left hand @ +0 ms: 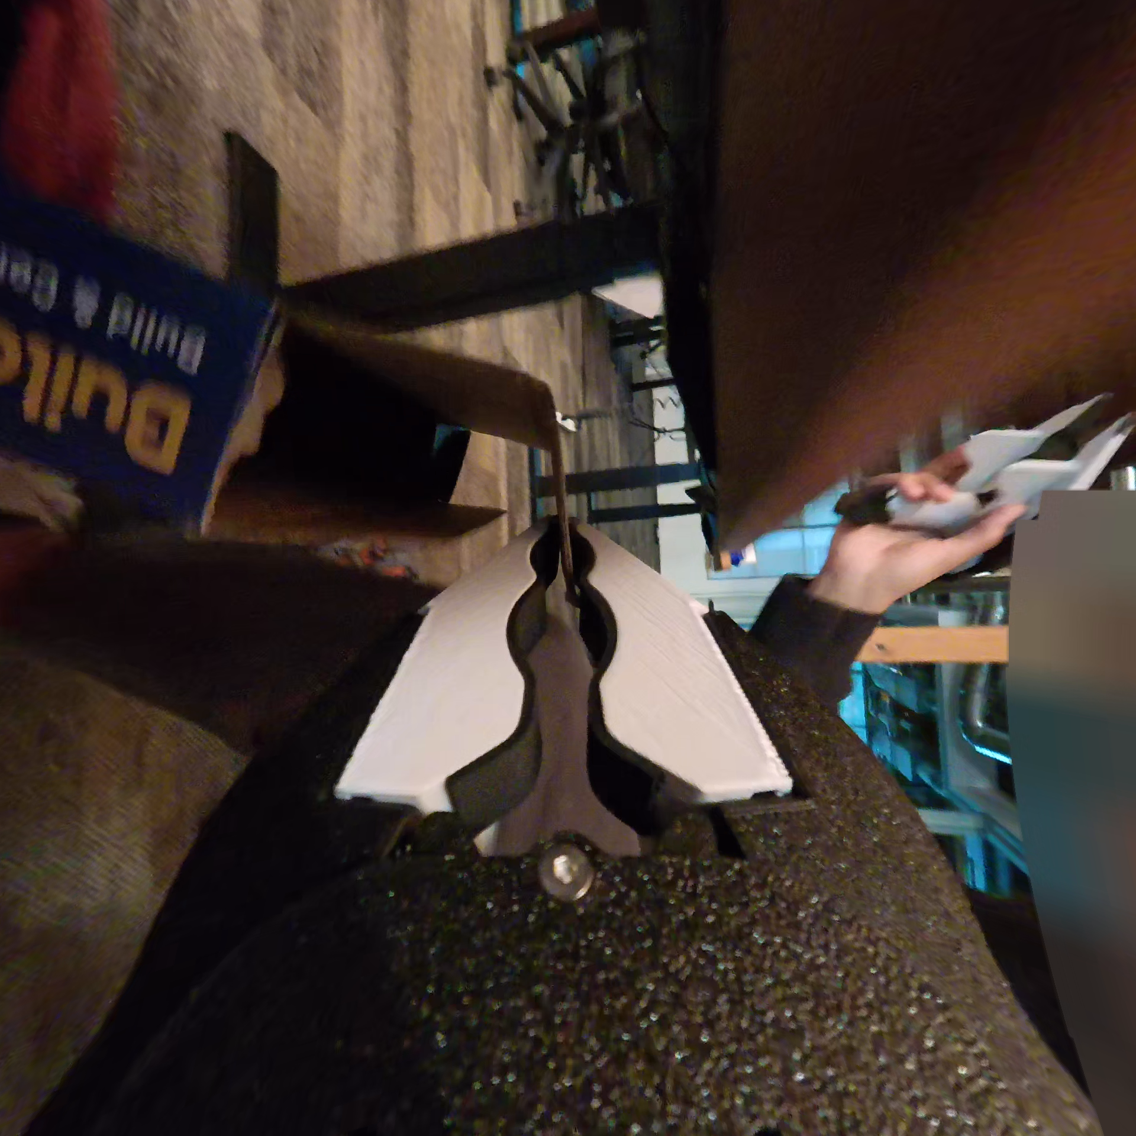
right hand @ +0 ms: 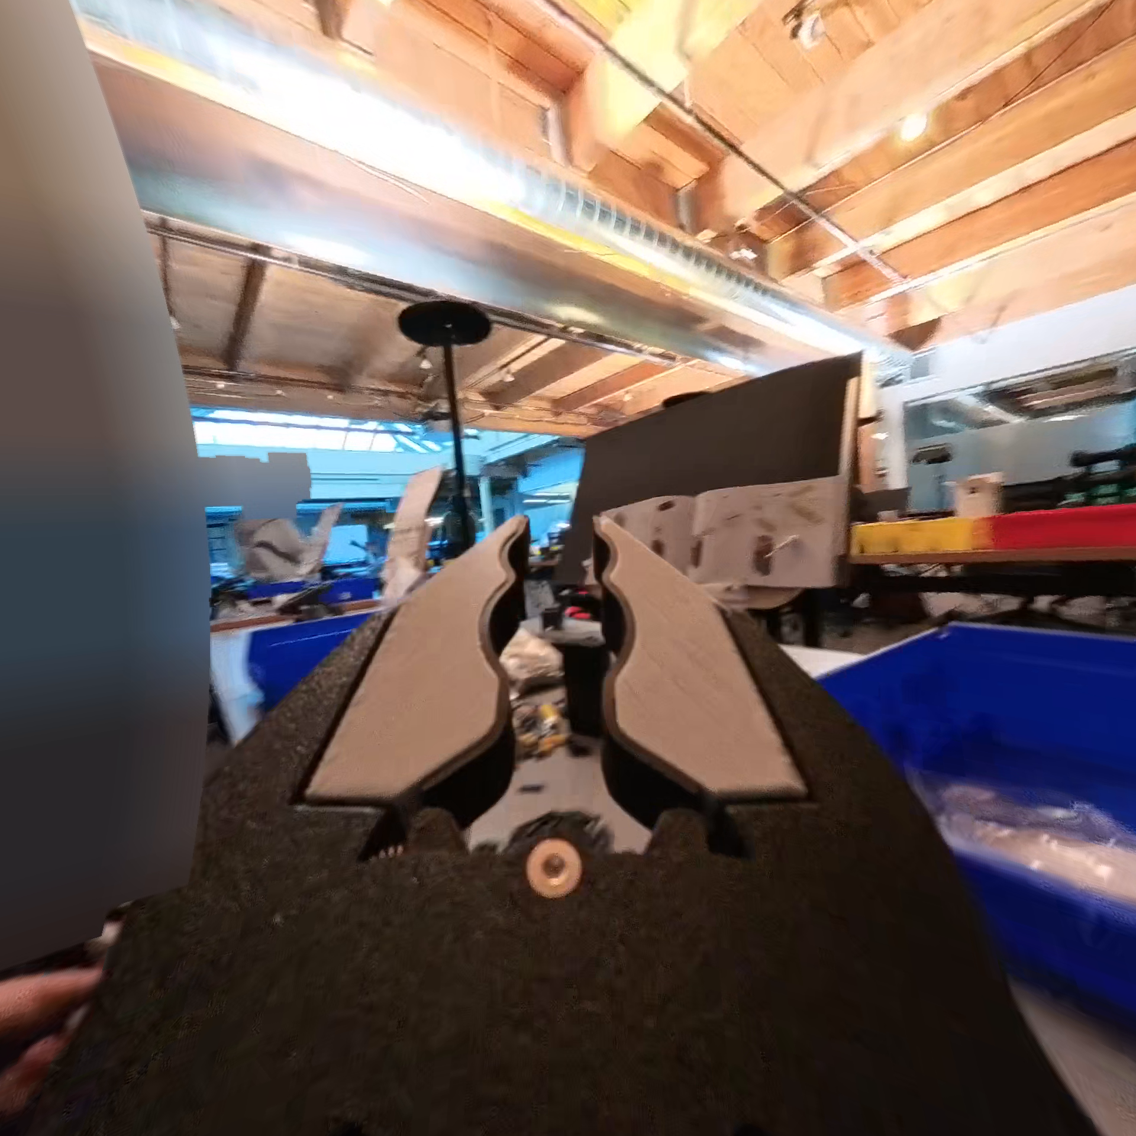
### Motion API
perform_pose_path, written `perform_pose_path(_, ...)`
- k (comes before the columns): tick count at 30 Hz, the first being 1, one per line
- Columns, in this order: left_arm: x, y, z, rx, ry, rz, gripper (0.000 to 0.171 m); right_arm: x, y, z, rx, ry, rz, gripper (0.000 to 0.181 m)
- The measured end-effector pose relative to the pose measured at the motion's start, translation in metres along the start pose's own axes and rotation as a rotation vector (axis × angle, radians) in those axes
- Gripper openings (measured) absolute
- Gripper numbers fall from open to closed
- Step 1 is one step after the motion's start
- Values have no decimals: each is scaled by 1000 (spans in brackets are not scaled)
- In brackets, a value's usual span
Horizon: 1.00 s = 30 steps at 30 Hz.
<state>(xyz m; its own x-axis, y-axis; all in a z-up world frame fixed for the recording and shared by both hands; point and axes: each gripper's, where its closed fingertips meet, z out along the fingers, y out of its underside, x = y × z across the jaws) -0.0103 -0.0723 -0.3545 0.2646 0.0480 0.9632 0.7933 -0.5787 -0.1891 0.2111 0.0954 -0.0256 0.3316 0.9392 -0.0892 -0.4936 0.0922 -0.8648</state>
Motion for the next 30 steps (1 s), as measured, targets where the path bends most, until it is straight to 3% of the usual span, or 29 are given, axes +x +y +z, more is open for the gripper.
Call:
perform_pose_path(3, 34, 44, -23, 14, 29, 6, 0, -72, 15, -53, -105, -62, 3, 18)
perform_pose_path(8, 84, 102, -63, 62, 52, 132, 0, -190, 124, -107, -478, -220, -140, 26)
perform_pose_path(11, 110, 123, -85, 110, 100, 97, 0, -228, 188, -122, -743, -325, -257, 72)
perform_pose_path(13, 117, 130, -99, 146, 106, 92, 0, -253, 203, -134, -833, -419, -264, 91)
perform_pose_path(15, 124, 143, -110, 131, 112, 109, 0, -273, 206, -145, -888, -500, -288, 96)
perform_pose_path(18, 137, 166, -122, 74, 141, 110, 0, -283, 216, -159, -1013, -567, -499, 96)
perform_pose_path(19, 140, 173, -125, 51, 138, 136, 0, -283, 216, -159, -1029, -577, -588, 92)
perform_pose_path(21, 151, 182, -131, 20, 141, 188, 0, -290, 212, -159, -1045, -642, -708, 59)
perform_pose_path(22, 155, 183, -135, 17, 141, 222, 1, -295, 207, -159, -1064, -678, -715, 57)
perform_pose_path(26, 178, 192, -148, -34, 204, 366, 10, -317, 184, -171, -1260, -811, -467, 46)
perform_pose_path(29, 185, 199, -155, -51, 254, 356, 13, -325, 173, -173, -1268, -835, -505, 36)
perform_pose_path(30, 187, 201, -158, -43, 285, 326, 17, -327, 167, -168, -1213, -830, -578, 8)
